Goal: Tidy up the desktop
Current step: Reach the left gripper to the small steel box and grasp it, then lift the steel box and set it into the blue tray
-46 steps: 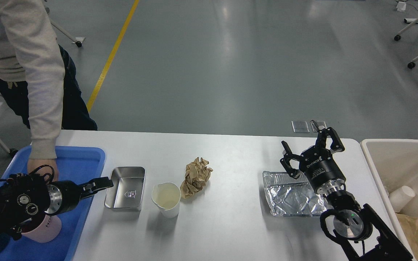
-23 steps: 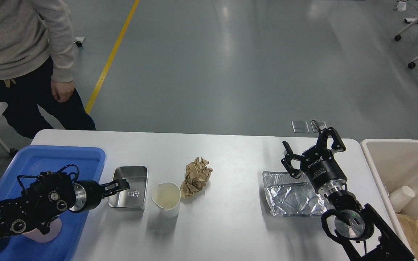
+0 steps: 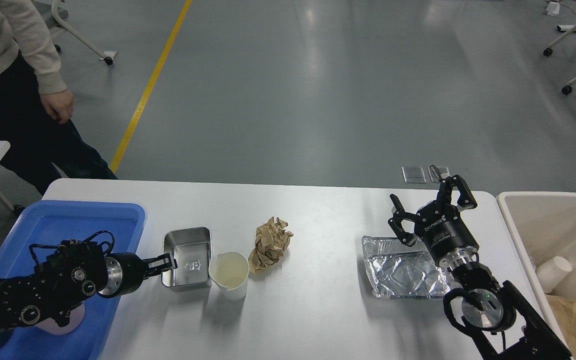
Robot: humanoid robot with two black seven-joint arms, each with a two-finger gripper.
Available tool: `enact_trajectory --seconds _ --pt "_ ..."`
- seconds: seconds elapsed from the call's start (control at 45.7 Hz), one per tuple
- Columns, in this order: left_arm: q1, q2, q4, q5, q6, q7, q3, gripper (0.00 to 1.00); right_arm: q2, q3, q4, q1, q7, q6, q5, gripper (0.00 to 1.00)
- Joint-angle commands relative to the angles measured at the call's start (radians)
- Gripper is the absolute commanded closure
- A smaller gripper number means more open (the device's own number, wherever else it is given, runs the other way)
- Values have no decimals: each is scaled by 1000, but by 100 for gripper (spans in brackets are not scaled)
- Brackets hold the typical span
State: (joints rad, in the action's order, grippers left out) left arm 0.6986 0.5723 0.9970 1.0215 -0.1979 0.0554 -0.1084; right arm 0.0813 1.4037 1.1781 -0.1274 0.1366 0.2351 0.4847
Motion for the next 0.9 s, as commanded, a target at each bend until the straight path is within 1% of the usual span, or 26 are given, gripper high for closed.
enact_trajectory --seconds 0.0,0.285,0.504,0.657,0.745,0.876 --pt "-1 3 0 0 0 -17 1 100 0 0 0 0 0 -2 0 0" --pt "2 20 2 -3 0 -31 -2 100 -2 0 0 0 0 -3 0 0" --pt "41 96 26 -6 -11 -32 -4 100 -6 0 0 -5 0 -3 0 0" --pt "93 195 83 -11 -43 -32 -7 100 -11 -2 0 -9 0 -8 0 0" --pt "119 274 147 -14 -46 -31 -7 100 -12 -2 0 -11 0 -10 2 0" --pt "159 443 279 -15 -60 -31 -8 100 -11 -3 0 -9 0 -10 2 0"
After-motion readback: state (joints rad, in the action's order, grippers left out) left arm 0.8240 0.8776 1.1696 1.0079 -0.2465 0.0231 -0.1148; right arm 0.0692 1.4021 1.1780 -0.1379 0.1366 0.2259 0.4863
